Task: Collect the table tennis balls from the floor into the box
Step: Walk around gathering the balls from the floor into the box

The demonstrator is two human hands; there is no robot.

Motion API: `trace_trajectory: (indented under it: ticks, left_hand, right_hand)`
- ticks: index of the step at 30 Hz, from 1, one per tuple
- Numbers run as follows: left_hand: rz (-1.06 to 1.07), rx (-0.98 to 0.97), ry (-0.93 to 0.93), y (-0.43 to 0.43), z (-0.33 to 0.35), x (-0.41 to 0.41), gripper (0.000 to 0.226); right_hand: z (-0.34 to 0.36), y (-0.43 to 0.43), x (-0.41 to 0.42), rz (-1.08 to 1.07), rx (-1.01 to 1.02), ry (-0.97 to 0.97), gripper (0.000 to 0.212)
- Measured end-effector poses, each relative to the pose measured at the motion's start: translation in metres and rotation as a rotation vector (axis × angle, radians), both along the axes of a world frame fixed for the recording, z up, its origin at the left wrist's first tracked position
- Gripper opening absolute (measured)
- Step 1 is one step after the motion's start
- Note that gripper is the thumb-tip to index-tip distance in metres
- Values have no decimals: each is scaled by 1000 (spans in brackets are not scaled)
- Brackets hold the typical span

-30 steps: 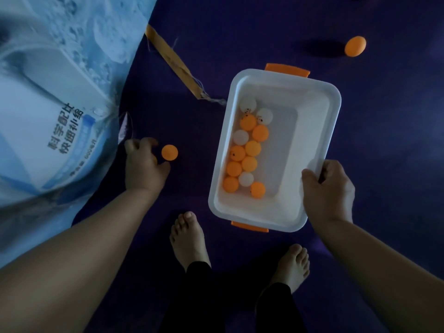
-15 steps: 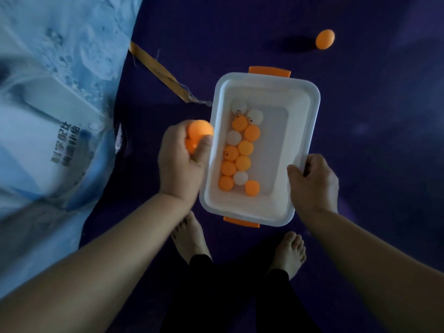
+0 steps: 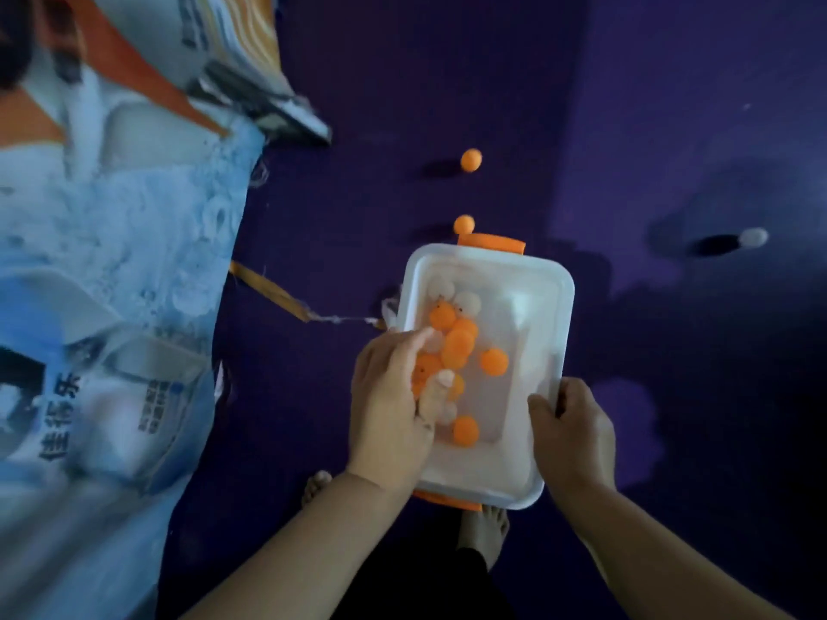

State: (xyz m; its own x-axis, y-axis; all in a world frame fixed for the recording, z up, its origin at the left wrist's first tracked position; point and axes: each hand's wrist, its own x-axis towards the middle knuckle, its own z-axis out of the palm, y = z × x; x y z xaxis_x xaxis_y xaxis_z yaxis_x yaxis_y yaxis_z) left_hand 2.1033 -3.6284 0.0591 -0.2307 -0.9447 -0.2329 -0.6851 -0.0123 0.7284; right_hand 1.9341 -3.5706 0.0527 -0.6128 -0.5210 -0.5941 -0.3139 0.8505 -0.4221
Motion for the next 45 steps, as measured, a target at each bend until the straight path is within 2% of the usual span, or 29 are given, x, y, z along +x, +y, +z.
trace_trajectory:
  ticks: [3, 8, 15, 19, 26, 30, 33, 37, 45]
  left_hand:
    - [-23, 26, -93, -24, 33, -23, 63]
    - [-56, 84, -154, -73, 57, -62, 35]
    - [280, 149, -146, -147, 47, -78, 32]
    - [319, 211, -148, -187, 25, -81, 29]
    - [83, 287, -278, -264, -24, -81, 36]
    - [11, 436, -330, -291, -65, -88, 42]
    - [-71, 527, -369, -295, -97, -103, 47]
    - [-150, 478, -376, -288, -136, -128, 48]
    - [-277, 513, -483, -265, -230, -168, 40]
  right_hand:
    - [33, -6, -37, -52, -3, 19, 7]
    - [69, -19, -81, -145, -7, 70, 8]
    - [72, -66, -123, -310, 78, 104, 13]
    - [52, -105, -131, -363, 99, 105, 17]
    - [8, -167, -147, -455, 130, 113, 19]
    - [-16, -187, -162, -489, 126, 125, 19]
    - [-38, -197, -177, -488, 100, 137, 21]
    - [-73, -207, -196, -420, 94, 106, 18]
    - [-138, -206, -227, -356, 86, -11, 13]
